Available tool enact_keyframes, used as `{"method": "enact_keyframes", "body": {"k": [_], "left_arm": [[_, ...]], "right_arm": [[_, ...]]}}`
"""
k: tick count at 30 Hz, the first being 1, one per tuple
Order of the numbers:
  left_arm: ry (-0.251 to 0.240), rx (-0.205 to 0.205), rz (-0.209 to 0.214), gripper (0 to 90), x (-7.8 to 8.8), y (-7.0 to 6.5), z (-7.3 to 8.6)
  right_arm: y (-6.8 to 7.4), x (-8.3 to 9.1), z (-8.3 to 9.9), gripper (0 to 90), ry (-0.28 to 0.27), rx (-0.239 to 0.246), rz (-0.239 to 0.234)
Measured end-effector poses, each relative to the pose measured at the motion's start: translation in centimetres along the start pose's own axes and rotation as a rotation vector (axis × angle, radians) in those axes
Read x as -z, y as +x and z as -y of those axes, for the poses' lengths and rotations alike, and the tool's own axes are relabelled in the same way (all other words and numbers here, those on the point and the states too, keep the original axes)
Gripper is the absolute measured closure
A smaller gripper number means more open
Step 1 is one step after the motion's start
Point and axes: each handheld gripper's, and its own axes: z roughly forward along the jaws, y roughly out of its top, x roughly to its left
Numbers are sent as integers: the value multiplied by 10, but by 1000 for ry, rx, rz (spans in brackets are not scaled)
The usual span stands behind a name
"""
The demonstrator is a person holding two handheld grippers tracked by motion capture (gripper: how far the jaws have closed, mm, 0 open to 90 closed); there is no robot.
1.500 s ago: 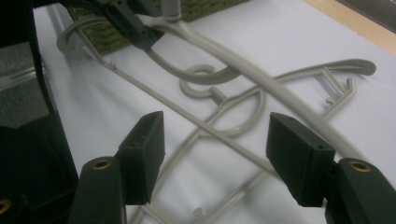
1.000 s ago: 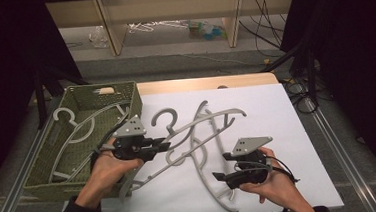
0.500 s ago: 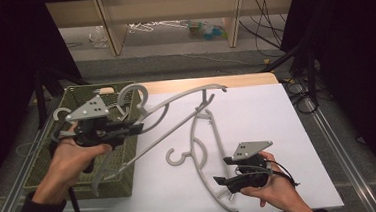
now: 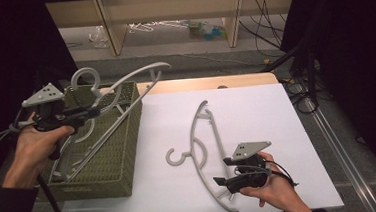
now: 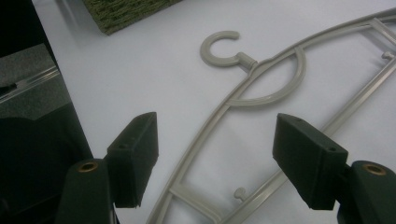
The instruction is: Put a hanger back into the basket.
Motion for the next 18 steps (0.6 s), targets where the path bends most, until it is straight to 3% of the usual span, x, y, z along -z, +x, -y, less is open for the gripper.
{"method": "enact_keyframes", "body": {"k": [5,7,11,18], "left_arm": [[8,10,-43,789,1,20,10],[46,-8,-84,790,1,26,14],[96,-20,-111,789,0,39,24],[107,-12,-133,789,3,53,37]], "right_arm": [[-1,-2,1,307,0,3,2],[-2,-2,1,297,5,8,-6],[-4,-3,2,282,-4,10,-4],[-4,-3,2,265,-8,9,-3]]}}
